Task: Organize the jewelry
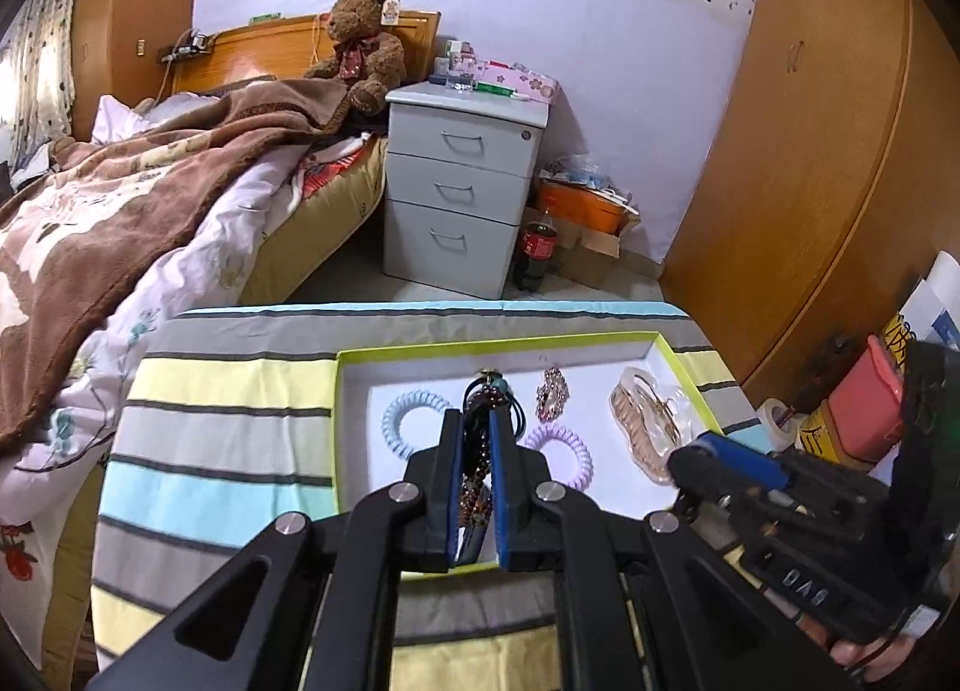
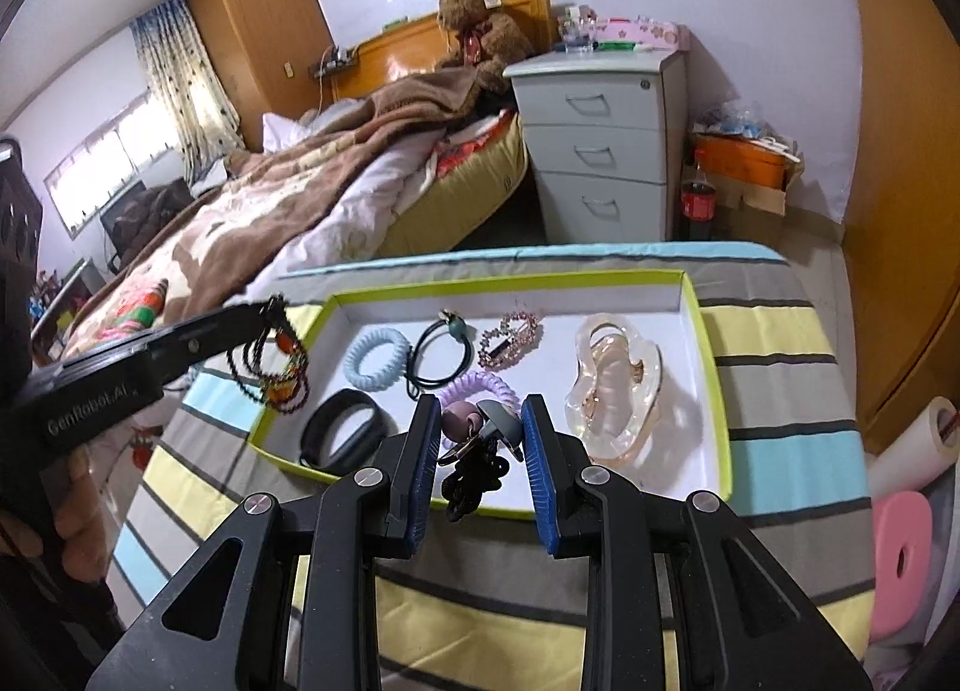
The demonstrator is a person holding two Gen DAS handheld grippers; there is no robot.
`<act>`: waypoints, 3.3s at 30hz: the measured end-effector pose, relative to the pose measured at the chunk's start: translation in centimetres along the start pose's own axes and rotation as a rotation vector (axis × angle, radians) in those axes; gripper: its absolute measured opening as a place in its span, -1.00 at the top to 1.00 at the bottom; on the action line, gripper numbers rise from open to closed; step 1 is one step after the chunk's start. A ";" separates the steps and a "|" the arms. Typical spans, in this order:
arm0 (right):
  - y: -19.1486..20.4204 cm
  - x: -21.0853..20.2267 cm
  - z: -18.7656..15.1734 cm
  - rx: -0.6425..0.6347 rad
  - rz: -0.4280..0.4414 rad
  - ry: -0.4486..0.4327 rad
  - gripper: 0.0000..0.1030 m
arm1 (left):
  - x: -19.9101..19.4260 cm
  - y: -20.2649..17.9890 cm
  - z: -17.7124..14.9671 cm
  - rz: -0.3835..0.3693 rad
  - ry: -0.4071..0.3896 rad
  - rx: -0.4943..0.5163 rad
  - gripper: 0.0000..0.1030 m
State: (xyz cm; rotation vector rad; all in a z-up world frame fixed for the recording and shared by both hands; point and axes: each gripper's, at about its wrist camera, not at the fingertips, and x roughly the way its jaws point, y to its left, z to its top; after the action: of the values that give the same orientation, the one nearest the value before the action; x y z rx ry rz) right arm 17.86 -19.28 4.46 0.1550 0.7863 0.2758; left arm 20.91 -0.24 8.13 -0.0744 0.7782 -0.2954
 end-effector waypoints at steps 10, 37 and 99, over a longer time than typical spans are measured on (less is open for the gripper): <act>-0.6 3.2 -0.2 -0.032 -0.028 0.074 0.45 | 5.0 0.7 -0.1 -0.018 0.079 -0.037 0.83; -0.5 5.0 -0.1 -0.076 -0.069 0.084 0.44 | 9.8 2.5 -0.6 0.017 0.164 -0.087 0.81; 1.4 -4.9 -3.9 -0.020 -0.093 -0.042 0.23 | -2.8 -1.1 -6.1 0.133 0.034 -0.035 -0.28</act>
State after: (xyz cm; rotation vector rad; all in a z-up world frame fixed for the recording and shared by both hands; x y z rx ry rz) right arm 11.54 -19.25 5.39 0.1047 0.7464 0.1920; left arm 14.50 -0.18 5.85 -0.0498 0.8186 -0.1570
